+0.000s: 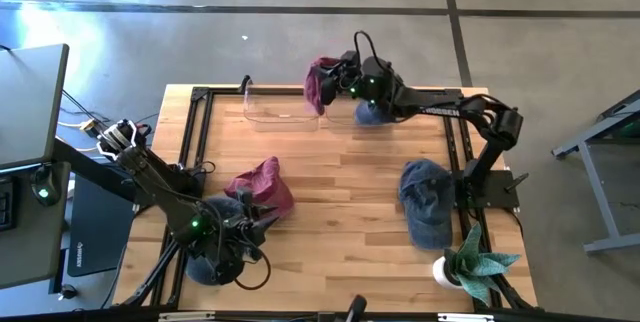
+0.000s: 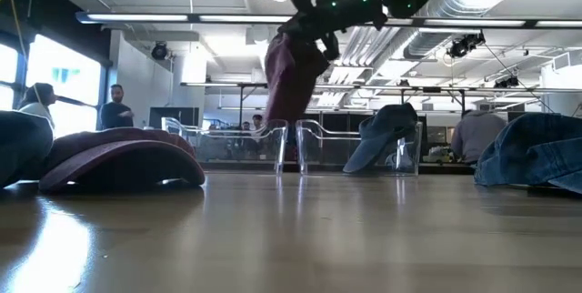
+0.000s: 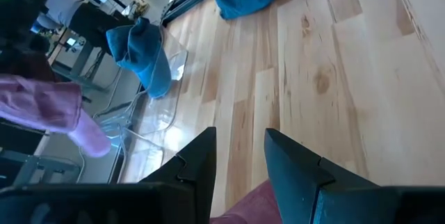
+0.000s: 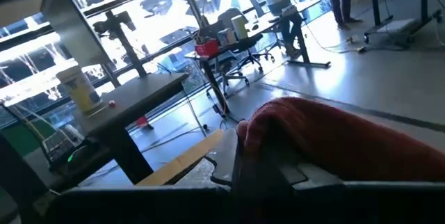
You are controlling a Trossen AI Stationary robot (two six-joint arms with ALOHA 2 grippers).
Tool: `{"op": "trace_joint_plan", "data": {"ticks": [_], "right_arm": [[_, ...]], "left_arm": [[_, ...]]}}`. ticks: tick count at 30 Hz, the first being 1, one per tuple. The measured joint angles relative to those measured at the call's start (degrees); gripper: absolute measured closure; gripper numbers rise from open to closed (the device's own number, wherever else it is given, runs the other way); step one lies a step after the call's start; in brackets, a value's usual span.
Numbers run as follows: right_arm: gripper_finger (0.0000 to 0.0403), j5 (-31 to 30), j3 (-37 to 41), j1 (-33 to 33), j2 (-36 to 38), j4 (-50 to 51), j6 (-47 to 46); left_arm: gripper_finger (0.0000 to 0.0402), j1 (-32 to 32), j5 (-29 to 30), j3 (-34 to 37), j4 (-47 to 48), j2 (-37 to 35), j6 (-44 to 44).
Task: Pick & Place hat
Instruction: Put the right red cap into the left transparent bin
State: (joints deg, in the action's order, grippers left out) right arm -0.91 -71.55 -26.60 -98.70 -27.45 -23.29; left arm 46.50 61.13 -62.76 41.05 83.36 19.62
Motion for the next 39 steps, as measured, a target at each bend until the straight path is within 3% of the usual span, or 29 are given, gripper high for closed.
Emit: {"op": "trace_joint_plan", "data": {"ticks": [6,18,23,39], "right_arm": [[0.0372,1.4,0.0,0.45,0.02,-3.32,1.12],[0.0371,0.67,0.0,0.23,-0.41,4.05,5.72],[0.0376,5.68,0.0,-1.28,-3.2,3.4,5.75],[0.0356,8.39,0.09,-3.59,-5.09,3.03,7.67]], "left_arm": [[0.0285,0.0,0.1,0.0,0.0,0.01,0.17],[0.0285,-0.02,0.1,0.0,-0.17,0.01,0.17],[0.0285,-0.02,0.08,0.0,-0.18,0.01,0.14],[0.0285,-0.02,0.06,0.0,-0.4,0.01,-0.03]]}}
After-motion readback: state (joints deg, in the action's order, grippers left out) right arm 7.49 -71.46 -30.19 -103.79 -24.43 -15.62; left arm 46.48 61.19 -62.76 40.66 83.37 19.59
